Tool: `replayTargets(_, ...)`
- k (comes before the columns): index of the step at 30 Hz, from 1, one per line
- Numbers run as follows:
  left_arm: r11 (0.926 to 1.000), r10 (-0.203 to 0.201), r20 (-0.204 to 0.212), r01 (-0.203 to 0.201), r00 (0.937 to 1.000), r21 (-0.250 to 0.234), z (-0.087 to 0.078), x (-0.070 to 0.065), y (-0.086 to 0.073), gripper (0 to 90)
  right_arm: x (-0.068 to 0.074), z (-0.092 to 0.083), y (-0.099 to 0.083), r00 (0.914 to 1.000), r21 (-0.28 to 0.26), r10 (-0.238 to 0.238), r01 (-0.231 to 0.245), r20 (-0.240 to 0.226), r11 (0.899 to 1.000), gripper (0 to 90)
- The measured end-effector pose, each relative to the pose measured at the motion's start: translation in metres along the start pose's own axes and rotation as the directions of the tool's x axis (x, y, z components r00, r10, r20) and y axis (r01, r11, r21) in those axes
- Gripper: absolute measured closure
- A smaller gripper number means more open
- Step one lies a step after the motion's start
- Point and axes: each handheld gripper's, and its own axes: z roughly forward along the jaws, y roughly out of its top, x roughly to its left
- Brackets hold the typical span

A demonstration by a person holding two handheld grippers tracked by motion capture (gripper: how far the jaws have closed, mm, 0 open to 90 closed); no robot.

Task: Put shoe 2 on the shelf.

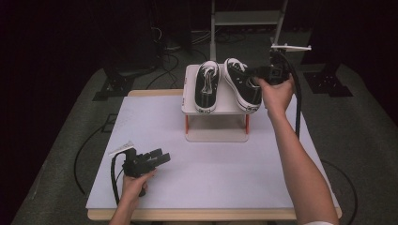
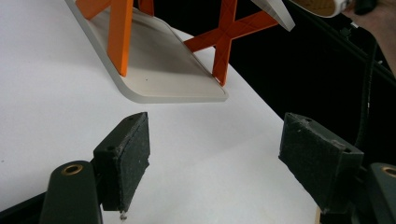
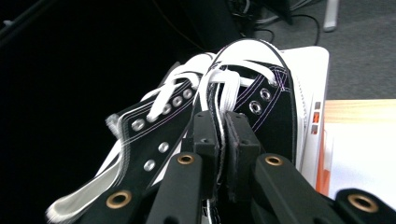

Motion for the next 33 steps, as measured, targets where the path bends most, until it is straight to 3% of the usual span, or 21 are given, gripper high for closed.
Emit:
replayTargets(5, 1.0000, -0.003, -0.001, 0.003, 1.0000, 0.001, 0.000, 0.001, 0.000, 24.0, -0.001, 0.012, 0.003, 0.9993, -0.008, 0.012, -0.012, 0.034, 1.000, 84.0)
replayTargets(7, 1.0000, -0.002, 0.002, 0.002, 1.0000, -0.001, 0.001, 0.000, 0.000, 24.0, 0.002, 0.018, 0.005, 0.9976, -0.015, 0.009, -0.008, 0.069, 1.000, 84.0)
replayTargets(17, 1.0000, 0.002, 0.007, -0.002, 1.0000, 0.003, 0.002, -0.001, 0.000, 24.0, 0.009, 0.036, -0.001, 0.9918, -0.032, -0.002, 0.006, 0.127, 0.999, 83.9)
replayTargets(25, 1.0000, 0.007, 0.012, -0.007, 0.9999, 0.007, 0.005, -0.003, 0.000, 24.0, 0.021, 0.041, -0.007, 0.9874, -0.047, 0.018, -0.010, 0.157, 0.999, 83.4)
replayTargets(33, 0.9980, 0.059, 0.019, -0.060, 0.9981, 0.020, 0.011, -0.015, 0.007, 24.1, 0.021, 0.041, -0.014, 0.9881, -0.049, 0.013, -0.006, 0.153, 0.999, 82.4)
